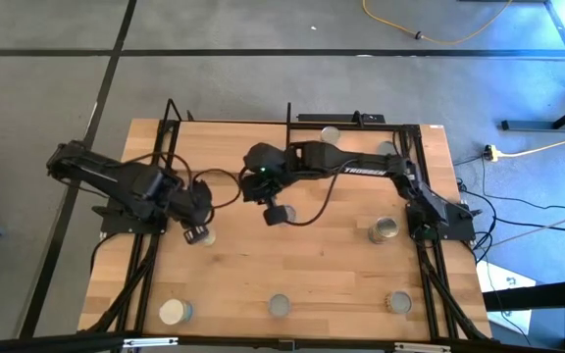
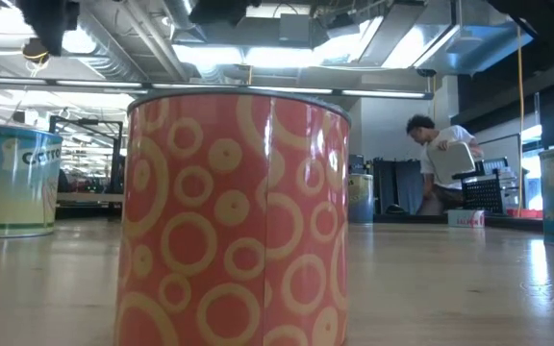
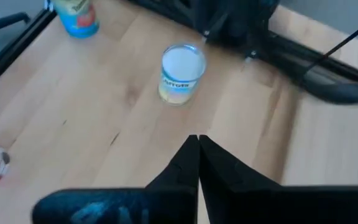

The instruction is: Pick and place cans onto a shelf

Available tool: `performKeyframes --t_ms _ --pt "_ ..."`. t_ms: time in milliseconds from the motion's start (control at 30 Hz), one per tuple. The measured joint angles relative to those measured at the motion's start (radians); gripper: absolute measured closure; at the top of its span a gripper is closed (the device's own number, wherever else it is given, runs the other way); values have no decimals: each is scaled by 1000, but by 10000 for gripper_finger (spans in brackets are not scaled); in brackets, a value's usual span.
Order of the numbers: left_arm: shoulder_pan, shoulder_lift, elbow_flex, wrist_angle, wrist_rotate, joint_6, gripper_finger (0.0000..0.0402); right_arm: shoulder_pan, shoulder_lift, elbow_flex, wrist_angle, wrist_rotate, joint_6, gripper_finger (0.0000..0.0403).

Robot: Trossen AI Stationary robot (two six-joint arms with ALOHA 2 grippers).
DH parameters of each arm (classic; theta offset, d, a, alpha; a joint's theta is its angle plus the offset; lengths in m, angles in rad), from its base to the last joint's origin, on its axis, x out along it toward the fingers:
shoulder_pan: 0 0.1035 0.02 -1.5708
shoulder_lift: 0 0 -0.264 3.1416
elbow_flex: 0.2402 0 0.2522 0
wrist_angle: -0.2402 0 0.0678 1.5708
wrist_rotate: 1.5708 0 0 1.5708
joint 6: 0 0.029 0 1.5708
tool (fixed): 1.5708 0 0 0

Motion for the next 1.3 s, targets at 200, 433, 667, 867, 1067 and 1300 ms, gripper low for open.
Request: performKeyframes --t_ms 200,433,667,867,1067,1300 --pt "-6 -16 -98 -6 -34 102 362 -2 -2 1 -22 28 -3 393" --pt "-7 -15 -242 44 -35 231 370 -1 -3 2 -8 73 -5 393" --pt "-6 -16 -303 136 1 231 389 -1 -3 2 -3 78 -5 393" --pt "-6 -15 -303 151 2 230 399 0 -3 2 -3 75 -6 393" --pt "-6 -15 -300 151 54 211 400 0 -3 2 -3 75 -6 393" --pt "16 -14 -216 77 110 210 398 -1 -4 2 -3 75 -5 393"
